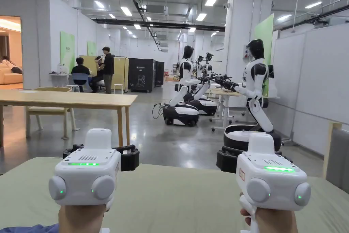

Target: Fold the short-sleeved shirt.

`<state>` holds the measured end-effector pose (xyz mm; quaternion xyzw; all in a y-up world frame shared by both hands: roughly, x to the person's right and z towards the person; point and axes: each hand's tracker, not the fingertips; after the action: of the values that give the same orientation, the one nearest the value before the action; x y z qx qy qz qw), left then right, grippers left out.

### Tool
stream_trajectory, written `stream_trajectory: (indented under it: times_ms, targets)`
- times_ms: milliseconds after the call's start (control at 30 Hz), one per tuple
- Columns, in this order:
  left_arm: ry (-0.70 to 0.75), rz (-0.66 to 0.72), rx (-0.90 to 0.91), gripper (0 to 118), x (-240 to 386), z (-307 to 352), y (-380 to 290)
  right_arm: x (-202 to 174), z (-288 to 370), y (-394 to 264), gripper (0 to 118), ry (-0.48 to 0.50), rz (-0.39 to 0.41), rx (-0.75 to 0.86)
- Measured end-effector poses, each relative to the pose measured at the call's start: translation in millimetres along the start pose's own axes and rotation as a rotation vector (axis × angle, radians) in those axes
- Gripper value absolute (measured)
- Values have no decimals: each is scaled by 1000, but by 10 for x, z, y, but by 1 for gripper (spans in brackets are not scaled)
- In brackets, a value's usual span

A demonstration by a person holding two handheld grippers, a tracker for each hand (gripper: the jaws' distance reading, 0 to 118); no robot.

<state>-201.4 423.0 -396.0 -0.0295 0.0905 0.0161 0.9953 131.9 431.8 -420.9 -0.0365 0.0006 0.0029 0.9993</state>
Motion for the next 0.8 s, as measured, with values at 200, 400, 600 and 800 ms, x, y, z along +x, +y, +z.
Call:
stream_trajectory:
  times_ms: [200, 400, 600, 800]
  targets:
    - [-1, 6, 4, 118, 6, 0, 12, 11, -12, -5, 118, 1, -12, 0]
    - [-35, 10, 13, 118, 29, 34, 6, 28, 3, -22, 118, 8, -30, 8]
    - [45, -730, 168, 118, 430, 90, -21, -252, 56, -80, 118, 14, 462, 81]
    - [21, -1736, 309, 118, 684, 142, -575, -608, 27, -899, 118, 46, 1604, 47]
